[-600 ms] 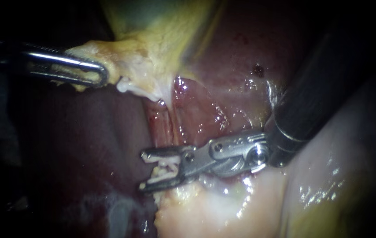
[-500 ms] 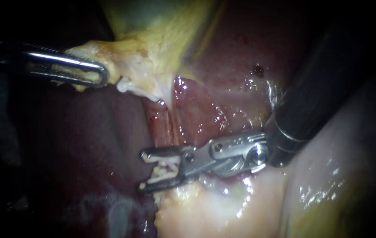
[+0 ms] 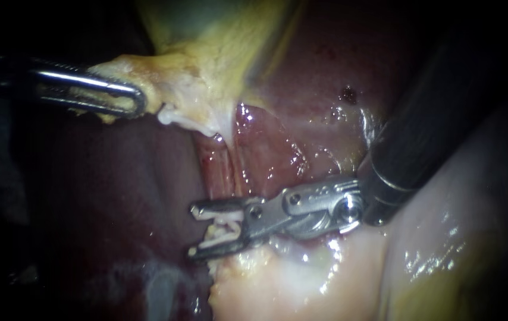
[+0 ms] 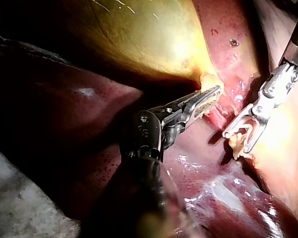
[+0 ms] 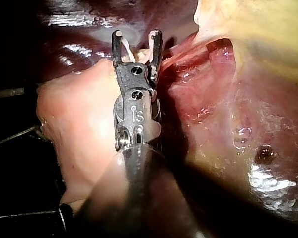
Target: Clipping second clip right tube
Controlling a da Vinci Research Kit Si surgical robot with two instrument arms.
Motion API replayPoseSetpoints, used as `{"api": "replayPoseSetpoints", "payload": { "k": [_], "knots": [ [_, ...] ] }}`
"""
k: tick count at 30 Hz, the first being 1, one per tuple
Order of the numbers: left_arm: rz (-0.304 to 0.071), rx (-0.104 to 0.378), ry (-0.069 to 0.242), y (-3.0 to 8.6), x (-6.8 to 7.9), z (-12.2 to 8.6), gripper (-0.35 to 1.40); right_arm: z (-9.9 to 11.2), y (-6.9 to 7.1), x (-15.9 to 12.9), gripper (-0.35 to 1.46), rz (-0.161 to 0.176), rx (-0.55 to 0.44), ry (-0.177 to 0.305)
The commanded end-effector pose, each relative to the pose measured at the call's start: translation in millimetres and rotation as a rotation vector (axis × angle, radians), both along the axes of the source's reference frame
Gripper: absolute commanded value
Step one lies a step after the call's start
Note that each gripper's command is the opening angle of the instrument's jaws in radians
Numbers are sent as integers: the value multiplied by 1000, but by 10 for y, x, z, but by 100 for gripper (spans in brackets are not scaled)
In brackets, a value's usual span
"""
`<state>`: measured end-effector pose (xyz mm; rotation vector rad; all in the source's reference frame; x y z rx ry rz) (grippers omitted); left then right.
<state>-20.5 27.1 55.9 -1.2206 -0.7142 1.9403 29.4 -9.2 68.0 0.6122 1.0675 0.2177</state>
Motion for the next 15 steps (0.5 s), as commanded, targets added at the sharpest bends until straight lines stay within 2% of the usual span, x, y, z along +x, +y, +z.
{"api": "replayPoseSetpoints", "payload": {
  "k": [1, 8, 15],
  "knots": [
    [0, 0, 0, 0, 0, 0, -35, -1, 0, 0, 46, 0, 0, 0],
    [1, 0, -1, 0, 3, -1, -35, -15, 4, -10, 46, -3, 2, 5],
    [4, 1, -3, 0, 8, -2, -35, -36, 22, -44, 46, 11, -16, 0]
  ]
}}
